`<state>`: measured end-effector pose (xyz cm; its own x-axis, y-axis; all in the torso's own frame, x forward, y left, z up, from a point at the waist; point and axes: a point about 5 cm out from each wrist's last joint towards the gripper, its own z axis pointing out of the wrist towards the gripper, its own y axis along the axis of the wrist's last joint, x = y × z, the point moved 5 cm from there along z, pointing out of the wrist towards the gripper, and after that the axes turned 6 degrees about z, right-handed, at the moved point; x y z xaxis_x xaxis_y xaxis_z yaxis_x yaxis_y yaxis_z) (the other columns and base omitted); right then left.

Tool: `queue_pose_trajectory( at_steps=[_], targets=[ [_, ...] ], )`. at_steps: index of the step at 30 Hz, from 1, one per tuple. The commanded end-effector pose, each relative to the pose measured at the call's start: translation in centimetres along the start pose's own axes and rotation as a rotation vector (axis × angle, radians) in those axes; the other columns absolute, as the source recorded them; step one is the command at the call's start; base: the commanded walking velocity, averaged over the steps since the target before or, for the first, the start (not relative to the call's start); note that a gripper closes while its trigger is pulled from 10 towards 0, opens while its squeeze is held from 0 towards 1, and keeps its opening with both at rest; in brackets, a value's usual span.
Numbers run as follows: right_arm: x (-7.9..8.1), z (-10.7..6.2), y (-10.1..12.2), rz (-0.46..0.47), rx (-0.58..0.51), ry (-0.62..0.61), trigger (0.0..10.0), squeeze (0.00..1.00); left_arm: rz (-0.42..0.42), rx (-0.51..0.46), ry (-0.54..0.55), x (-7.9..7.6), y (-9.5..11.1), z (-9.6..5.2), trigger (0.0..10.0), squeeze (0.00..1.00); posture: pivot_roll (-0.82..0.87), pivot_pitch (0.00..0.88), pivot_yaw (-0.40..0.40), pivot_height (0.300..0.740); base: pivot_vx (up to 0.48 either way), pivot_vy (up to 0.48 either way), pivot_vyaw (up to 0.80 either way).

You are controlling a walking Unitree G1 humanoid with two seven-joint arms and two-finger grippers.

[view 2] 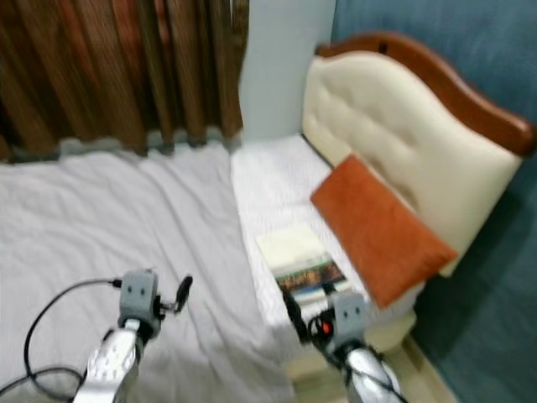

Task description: Clean up the room

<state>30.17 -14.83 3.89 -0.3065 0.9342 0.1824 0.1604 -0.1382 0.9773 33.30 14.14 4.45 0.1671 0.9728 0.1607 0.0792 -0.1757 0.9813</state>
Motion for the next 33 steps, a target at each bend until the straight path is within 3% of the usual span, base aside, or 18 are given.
queue_pose_trajectory(
  at_steps=[1, 9, 10, 12, 14, 15, 16, 17, 18, 19, 20, 21, 24, 27, 30, 33],
  targets=[
    [-0.7, -0.5, 0.1, 0.008, 0.002, -0.013, 10.0, 0.00, -0.007, -0.002, -0.035, -1.3, 0.2, 0.2, 10.0, 0.00, -0.03, 0.000, -0.023, 0.740, 0.480, 0.000, 0.42],
    [-0.3, -0.5, -1.0, 0.045, 0.063, 0.013, 10.0, 0.00, -0.019, -0.001, -0.038, -1.0, 0.3, 0.2, 10.0, 0.00, -0.03, 0.000, -0.020, 0.740, 0.480, 0.000, 0.05],
    [0.3, -0.3, -2.3, 0.142, 0.140, 0.062, 10.0, 0.00, -0.028, 0.006, -0.019, -0.7, 0.2, -0.1, 10.0, 0.00, -0.02, 0.026, -0.013, 0.740, 0.480, 0.000, 0.00],
    [0.6, -0.3, -2.7, 0.174, 0.167, 0.079, 10.0, 0.00, -0.033, 0.009, -0.010, -0.6, 0.2, -0.2, 10.0, 0.00, -0.02, 0.026, -0.013, 0.740, 0.480, 0.000, 0.00],
    [1.2, 0.1, -3.2, 0.215, 0.196, 0.101, 10.0, 0.00, -0.021, 0.008, 0.003, -0.2, 0.5, -0.6, 10.0, 0.00, 0.00, 0.118, -0.005, 0.740, 0.000, 0.000, 0.00],
    [1.2, 0.1, -3.2, 0.215, 0.196, 0.101, 10.0, 0.00, -0.021, 0.008, 0.003, -0.2, 0.5, -0.6, 10.0, 0.00, 0.00, 0.118, -0.005, 0.740, 0.000, 0.000, 0.00],
    [1.7, 1.6, -3.9, 0.247, 0.230, 0.100, 10.0, 0.00, -0.004, -0.005, -0.059, -0.1, 1.2, -0.4, 10.0, 0.00, 0.02, 0.239, -0.005, 0.740, 0.000, 0.000, 0.00],
    [1.9, 2.3, -4.2, 0.253, 0.246, 0.095, 10.0, 0.00, -0.001, -0.013, -0.102, -0.2, 1.5, -0.2, 10.0, 0.00, 0.02, 0.239, -0.005, 0.740, 0.000, 0.000, 0.00],
    [2.2, 3.2, -4.2, 0.248, 0.252, 0.095, 10.0, 0.00, 0.007, -0.046, -0.194, -0.7, 2.3, -0.2, 10.0, 0.00, 0.04, 0.330, -0.025, 0.740, 0.000, 0.000, 0.00],
    [2.2, 3.2, -4.2, 0.248, 0.252, 0.095, 10.0, 0.00, 0.007, -0.046, -0.194, -0.7, 2.3, -0.2, 10.0, 0.00, 0.04, 0.330, -0.025, 0.740, 0.000, 0.000, 0.00],
    [2.7, 4.2, -3.8, 0.240, 0.251, 0.099, 10.0, 0.00, 0.057, -0.107, -0.346, -2.0, 3.6, -1.2, 10.0, 0.00, 0.05, 0.382, -0.027, 0.740, 0.000, 0.000, 0.00],
    [2.7, 4.2, -3.8, 0.240, 0.251, 0.099, 10.0, 0.00, 0.057, -0.107, -0.346, -2.0, 3.6, -1.2, 10.0, 0.00, 0.05, 0.382, -0.027, 0.740, 0.000, 0.000, 0.00],
    [2.6, 5.5, -2.6, 0.221, 0.216, 0.083, 10.0, 0.00, 0.097, -0.157, -0.474, -3.5, 5.0, -3.6, 10.0, 0.00, 0.09, 0.503, -0.039, 0.740, 0.000, 0.000, 0.00],
    [2.1, 7.1, -0.8, 0.239, 0.157, 0.050, 10.0, 0.00, 0.111, -0.206, -0.487, -3.4, 6.8, -5.7, 10.0, 0.00, 0.12, 0.570, -0.042, 0.740, 0.000, 0.000, 0.00],
    [1.9, 7.7, 0.0, 0.243, 0.132, 0.038, 10.0, 0.00, 0.098, -0.214, -0.463, -2.9, 7.4, -6.3, 10.0, 0.00, 0.12, 0.590, -0.043, 0.740, 0.000, 0.000, 0.00],
    [1.9, 8.8, 1.7, 0.226, 0.080, 0.020, 10.0, 0.00, 0.069, -0.208, -0.410, -2.1, 8.4, -8.1, 10.0, 0.00, 0.15, 0.649, -0.033, 0.740, 0.000, 0.000, 0.00]
  ],
)
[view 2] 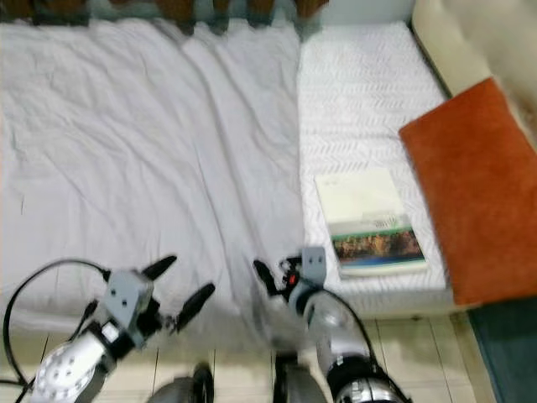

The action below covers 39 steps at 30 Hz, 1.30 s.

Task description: Clean up the room

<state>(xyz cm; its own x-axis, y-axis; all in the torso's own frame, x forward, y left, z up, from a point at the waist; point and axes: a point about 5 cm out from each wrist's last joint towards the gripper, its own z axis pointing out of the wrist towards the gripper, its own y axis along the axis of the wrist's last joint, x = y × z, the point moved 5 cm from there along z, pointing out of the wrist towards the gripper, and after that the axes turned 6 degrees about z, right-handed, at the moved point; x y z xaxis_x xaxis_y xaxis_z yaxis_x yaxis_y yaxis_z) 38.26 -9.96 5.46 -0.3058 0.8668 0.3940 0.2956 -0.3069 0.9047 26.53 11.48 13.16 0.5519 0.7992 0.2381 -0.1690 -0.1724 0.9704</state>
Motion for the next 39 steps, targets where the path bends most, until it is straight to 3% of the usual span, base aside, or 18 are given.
queue_pose_trajectory(
  at_steps=[1, 4, 6, 13, 20, 23, 31, 36, 37, 38, 39],
  targets=[
    [-0.6, -0.2, -0.4, 0.011, 0.002, -0.033, 10.0, 0.00, -0.026, 0.020, 0.016, -0.1, 0.1, -0.9, 10.0, 0.00, 0.15, 0.649, -0.033, 0.740, 0.000, 0.000, 0.00],
    [-0.8, 0.3, 0.7, -0.015, -0.033, -0.071, 10.0, 0.00, -0.082, 0.046, -0.038, -1.8, 0.6, -2.2, 10.0, 0.00, 0.16, 0.676, -0.029, 0.740, 0.000, 0.000, 0.00],
    [-1.4, 0.4, 1.4, -0.023, -0.057, -0.117, 10.0, 0.00, -0.116, 0.093, -0.079, -3.2, -0.3, -3.1, 10.0, 0.00, 0.15, 0.705, -0.030, 0.740, 0.000, 0.000, 0.00],
    [-2.6, 0.3, 2.0, 0.023, -0.078, -0.171, 10.0, 0.00, -0.165, 0.155, -0.074, -4.4, -0.4, -4.4, 10.0, 0.00, 0.15, 0.722, -0.033, 0.740, 0.000, 0.000, 0.00],
    [-4.3, -0.5, 1.6, -0.022, -0.064, -0.254, 10.0, 0.00, -0.185, 0.206, -0.068, -5.6, -0.4, -5.9, 10.0, 0.00, 0.18, 0.730, -0.019, 0.740, 0.000, 0.000, 0.00],
    [-4.4, -0.6, 1.2, -0.010, -0.053, -0.262, 10.0, 0.00, -0.191, 0.222, -0.072, -6.0, -0.3, -6.4, 10.0, 0.00, 0.19, 0.730, -0.011, 0.740, 0.000, 0.000, 0.00],
    [-3.4, -0.3, -0.5, 0.143, -0.027, -0.263, 10.0, 0.00, -0.184, 0.270, -0.056, -5.6, 0.4, -8.5, 10.0, 0.00, 0.24, 0.734, 0.032, 0.740, 0.000, 0.000, 0.00],
    [-2.8, -0.1, -1.3, 0.158, -0.007, -0.258, 10.0, 0.00, -0.201, 0.283, -0.075, -6.2, 0.5, -8.9, 10.0, 0.00, 0.24, 0.737, 0.033, 0.740, 0.000, 0.000, 0.00],
    [-2.1, 0.1, -1.8, 0.160, 0.007, -0.241, 9.5, 0.00, -0.238, 0.287, -0.151, -8.3, 0.6, -9.2, 10.0, 0.00, 0.23, 0.742, 0.027, 0.740, 0.000, 0.000, 0.00],
    [-1.8, 0.2, -1.9, 0.163, 0.011, -0.232, 9.5, 0.00, -0.256, 0.290, -0.188, -9.3, 0.6, -9.4, 10.0, 0.00, 0.23, 0.742, 0.027, 0.740, 0.000, 0.000, 0.00],
    [-1.5, 0.3, -2.0, 0.166, 0.011, -0.225, 3.8, 0.00, -0.272, 0.296, -0.210, -10.2, 0.5, -9.6, 10.0, 0.00, 0.23, 0.743, 0.022, 0.740, 0.000, 0.000, 0.00]
  ],
)
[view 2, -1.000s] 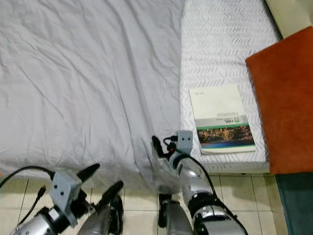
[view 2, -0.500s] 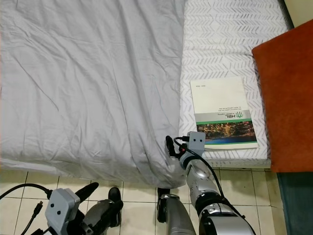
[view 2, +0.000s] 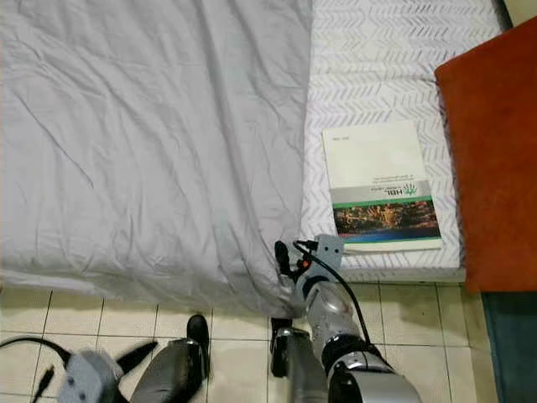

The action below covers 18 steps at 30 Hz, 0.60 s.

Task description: Clean up the room

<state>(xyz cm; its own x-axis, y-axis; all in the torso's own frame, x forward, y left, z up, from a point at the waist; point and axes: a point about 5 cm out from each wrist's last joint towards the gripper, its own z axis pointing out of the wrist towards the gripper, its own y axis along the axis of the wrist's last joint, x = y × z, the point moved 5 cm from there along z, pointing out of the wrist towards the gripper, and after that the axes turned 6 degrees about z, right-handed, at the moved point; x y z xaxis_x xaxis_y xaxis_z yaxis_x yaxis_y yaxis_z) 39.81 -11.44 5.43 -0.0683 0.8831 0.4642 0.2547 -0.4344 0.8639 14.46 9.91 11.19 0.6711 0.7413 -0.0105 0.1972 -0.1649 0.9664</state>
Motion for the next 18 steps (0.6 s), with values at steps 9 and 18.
queue_pose_trajectory(
  at_steps=[9, 18],
  targets=[
    [1.8, -0.1, -2.7, 0.099, 0.082, 0.020, 0.0, 0.00, -0.123, 0.073, -0.065, -4.9, -3.6, 1.0, 10.0, 0.00, 0.20, 0.737, 0.000, 0.740, 0.000, 0.000, 0.00],
    [1.9, -0.3, -3.5, 0.089, 0.109, 0.025, 0.0, 0.00, -0.122, 0.065, -0.033, -5.1, -3.9, 0.8, 10.0, 0.00, 0.21, 0.741, 0.001, 0.740, 0.000, 0.000, 0.00]
  ],
)
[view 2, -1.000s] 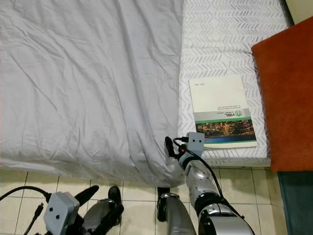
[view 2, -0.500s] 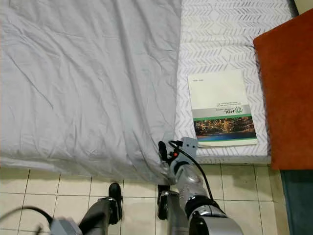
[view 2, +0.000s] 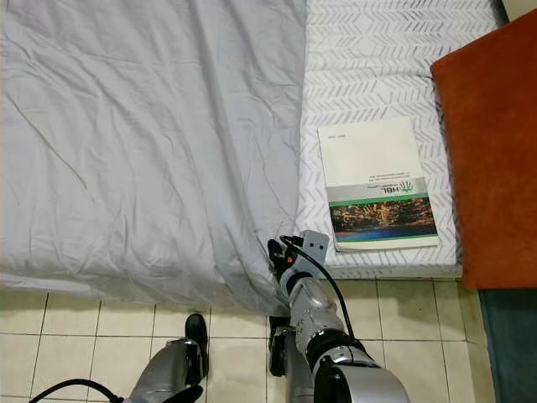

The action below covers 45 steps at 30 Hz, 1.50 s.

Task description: Clean up the room

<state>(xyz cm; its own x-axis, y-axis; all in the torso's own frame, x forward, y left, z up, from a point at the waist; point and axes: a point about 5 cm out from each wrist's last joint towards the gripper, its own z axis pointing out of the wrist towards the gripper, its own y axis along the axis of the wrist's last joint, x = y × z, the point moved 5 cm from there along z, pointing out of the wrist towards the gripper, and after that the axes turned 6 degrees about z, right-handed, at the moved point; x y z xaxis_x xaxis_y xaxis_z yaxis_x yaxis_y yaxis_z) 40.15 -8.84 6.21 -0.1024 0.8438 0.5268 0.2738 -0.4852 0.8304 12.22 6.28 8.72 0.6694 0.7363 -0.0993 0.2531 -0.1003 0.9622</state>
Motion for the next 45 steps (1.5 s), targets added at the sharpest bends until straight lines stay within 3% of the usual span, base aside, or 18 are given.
queue_pose_trajectory(
  at_steps=[1, 5, 17, 22, 25, 28, 32, 34, 37, 40, 45],
  targets=[
    [-0.9, -1.0, -3.1, 0.030, 0.093, -0.034, 0.0, 0.00, -0.036, 0.071, -0.005, -0.9, -2.0, -0.7, 10.0, 0.00, 0.20, 0.742, -0.001, 0.740, 0.000, 0.000, 0.00],
    [-1.0, -1.0, -3.1, 0.031, 0.093, -0.038, 0.0, 0.00, -0.014, 0.079, 0.014, -0.5, -2.6, -0.8, 10.0, 0.00, 0.20, 0.742, -0.001, 0.740, 0.000, 0.000, 0.00],
    [-2.6, -1.2, -1.9, 0.010, 0.064, -0.071, 0.0, 0.00, 0.179, 0.112, 0.204, 4.5, -3.9, -1.9, 10.0, 0.00, 0.17, 0.745, -0.020, 0.740, 0.000, 0.000, 0.00],
    [-3.2, -1.3, -1.5, -0.002, 0.054, -0.080, 0.0, 0.00, 0.240, 0.064, 0.245, 5.7, -3.3, -1.7, 10.0, 0.00, 0.16, 0.745, -0.032, 0.740, 0.000, 0.000, 0.00],
    [-3.9, -1.5, -1.1, -0.019, 0.052, -0.092, 0.0, 0.00, 0.318, 0.033, 0.303, 7.6, -2.8, -1.8, 10.0, 0.00, 0.14, 0.746, -0.043, 0.740, 0.000, 0.000, 0.00],
    [-4.1, -1.5, -1.1, -0.026, 0.051, -0.096, 0.0, 0.00, 0.324, 0.030, 0.311, 7.8, -2.8, -1.8, 10.0, 0.00, 0.14, 0.746, -0.043, 0.740, 0.000, 0.000, 0.00],
    [-5.2, -1.9, -0.7, -0.074, 0.052, -0.113, 0.0, 0.00, 0.329, 0.024, 0.318, 8.3, -2.8, -1.8, 10.0, 0.00, 0.13, 0.747, -0.046, 0.740, 0.000, 0.000, 0.00],
    [-7.3, -2.6, -0.1, -0.114, 0.050, -0.161, 0.0, 0.00, 0.331, 0.026, 0.321, 8.4, -3.0, -1.9, 10.0, 0.00, 0.12, 0.744, -0.052, 0.740, 0.000, 0.000, 0.00],
    [-8.4, -3.1, 0.3, -0.130, 0.048, -0.188, 0.0, 0.00, 0.329, 0.029, 0.319, 8.4, -3.1, -2.0, 10.0, 0.00, 0.12, 0.744, -0.052, 0.740, 0.000, 0.000, 0.00],
    [-10.7, -4.1, 1.3, -0.203, 0.048, -0.242, 0.0, 0.00, 0.333, 0.035, 0.304, 8.1, -3.6, -2.1, 10.0, 0.00, 0.12, 0.745, -0.052, 0.740, 0.000, 0.000, 0.00],
    [-12.0, -4.6, 2.2, -0.243, 0.039, -0.278, 0.0, 0.00, 0.340, 0.042, 0.304, 8.2, -4.0, -2.3, 10.0, 0.00, 0.11, 0.744, -0.054, 0.740, 0.000, 0.000, 0.00]
  ],
)
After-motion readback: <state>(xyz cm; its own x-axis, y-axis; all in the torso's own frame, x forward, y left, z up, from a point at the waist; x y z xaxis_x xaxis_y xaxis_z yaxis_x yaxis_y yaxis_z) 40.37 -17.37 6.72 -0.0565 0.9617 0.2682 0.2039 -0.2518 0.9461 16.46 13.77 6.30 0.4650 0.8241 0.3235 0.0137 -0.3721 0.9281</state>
